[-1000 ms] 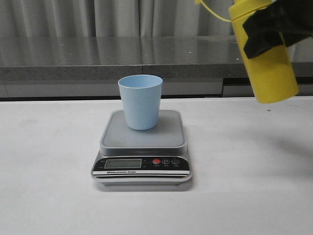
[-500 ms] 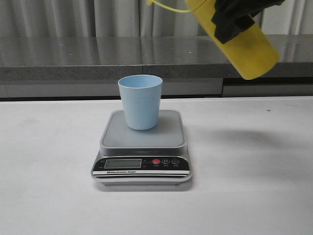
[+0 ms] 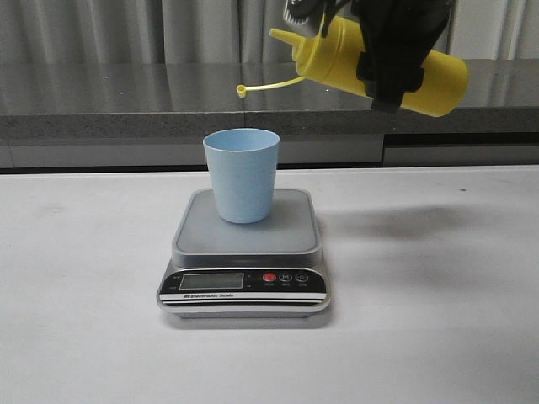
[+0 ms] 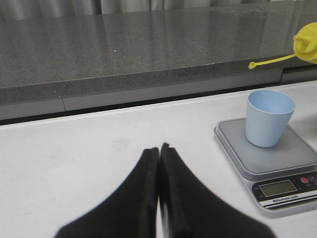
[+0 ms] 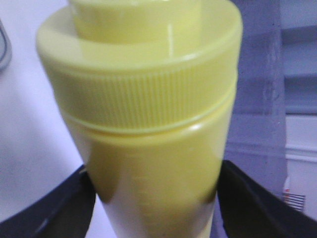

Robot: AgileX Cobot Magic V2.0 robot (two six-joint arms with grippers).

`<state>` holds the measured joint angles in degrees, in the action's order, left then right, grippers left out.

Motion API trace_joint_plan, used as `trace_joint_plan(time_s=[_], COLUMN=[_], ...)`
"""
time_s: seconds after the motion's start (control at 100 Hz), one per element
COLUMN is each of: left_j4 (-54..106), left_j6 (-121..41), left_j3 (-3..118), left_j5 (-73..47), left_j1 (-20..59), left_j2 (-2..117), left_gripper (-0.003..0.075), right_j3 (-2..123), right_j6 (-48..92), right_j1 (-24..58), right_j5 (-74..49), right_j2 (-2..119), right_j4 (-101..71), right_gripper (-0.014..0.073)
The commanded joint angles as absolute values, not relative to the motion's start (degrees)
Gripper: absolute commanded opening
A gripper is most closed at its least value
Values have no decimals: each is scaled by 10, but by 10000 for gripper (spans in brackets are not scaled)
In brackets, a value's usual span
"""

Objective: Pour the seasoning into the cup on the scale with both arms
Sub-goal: 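Tilt the yellow bottle with the right gripper, nozzle down over the cup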

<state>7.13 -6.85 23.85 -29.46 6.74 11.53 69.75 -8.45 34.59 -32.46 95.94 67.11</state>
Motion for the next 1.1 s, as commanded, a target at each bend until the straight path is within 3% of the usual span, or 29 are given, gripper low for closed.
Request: trace_joint_plan(time_s=[0.0, 0.58, 1.09], left_j4=[77, 77, 77], left_j6=[-69, -69, -69], left_j3=[253, 253, 253], left_j5=[-253, -253, -253], left_j1=[65, 65, 65], left_j2=[122, 122, 122], left_gripper=[-20, -20, -20], right_j3=[720, 712, 686], right_j6=[-79, -78, -29], right_j1=[347, 347, 347], right_j5=[-324, -249, -248], right_j2=[938, 944, 944], right_j4=[752, 1031, 1031], right_gripper=[256, 256, 256])
